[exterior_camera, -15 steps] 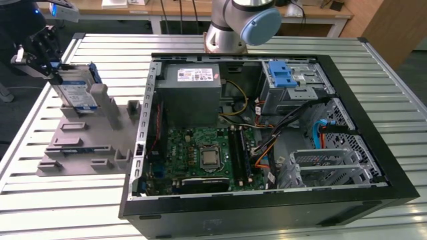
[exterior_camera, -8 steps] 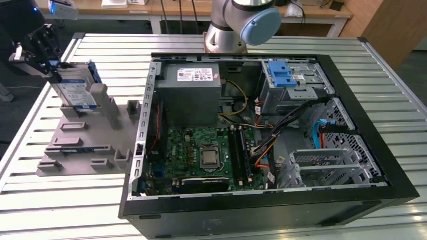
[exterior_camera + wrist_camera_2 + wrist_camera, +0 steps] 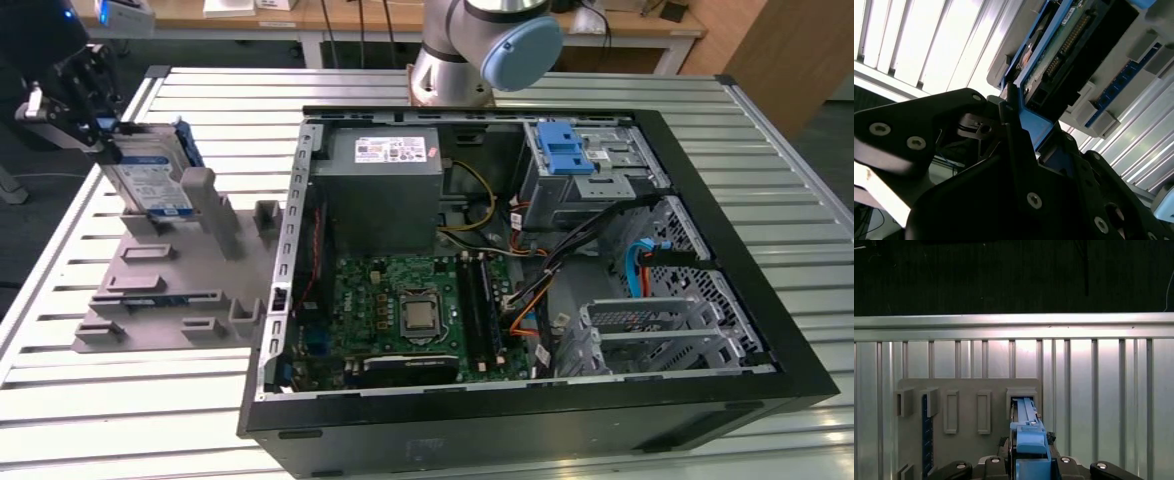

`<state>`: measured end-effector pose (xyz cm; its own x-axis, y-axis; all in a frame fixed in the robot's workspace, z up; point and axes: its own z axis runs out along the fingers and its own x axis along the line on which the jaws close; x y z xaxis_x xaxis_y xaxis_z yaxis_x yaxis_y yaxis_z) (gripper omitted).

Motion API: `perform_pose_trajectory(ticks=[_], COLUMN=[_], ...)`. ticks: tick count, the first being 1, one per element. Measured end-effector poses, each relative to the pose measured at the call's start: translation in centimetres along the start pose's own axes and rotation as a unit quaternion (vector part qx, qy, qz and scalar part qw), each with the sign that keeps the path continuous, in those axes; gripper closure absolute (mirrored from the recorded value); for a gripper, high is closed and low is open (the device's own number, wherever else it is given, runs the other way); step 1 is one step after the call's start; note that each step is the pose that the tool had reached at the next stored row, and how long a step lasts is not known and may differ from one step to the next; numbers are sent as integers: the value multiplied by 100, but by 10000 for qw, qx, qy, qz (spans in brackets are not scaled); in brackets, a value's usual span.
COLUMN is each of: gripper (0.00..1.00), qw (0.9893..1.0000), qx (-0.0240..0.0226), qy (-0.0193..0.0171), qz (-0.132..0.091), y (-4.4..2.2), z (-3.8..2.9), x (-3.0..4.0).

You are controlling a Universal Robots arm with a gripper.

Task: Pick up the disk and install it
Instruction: 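Pick up the disk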

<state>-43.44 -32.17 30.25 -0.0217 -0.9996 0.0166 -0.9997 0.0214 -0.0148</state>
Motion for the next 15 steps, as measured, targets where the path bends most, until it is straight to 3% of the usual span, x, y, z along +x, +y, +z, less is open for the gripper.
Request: perform_pose_trajectory(ticks=[15], gripper=[64], qw=[10000], qx=[0], qy=[0], qz=[3], y=[0], z=[-23], x=[0])
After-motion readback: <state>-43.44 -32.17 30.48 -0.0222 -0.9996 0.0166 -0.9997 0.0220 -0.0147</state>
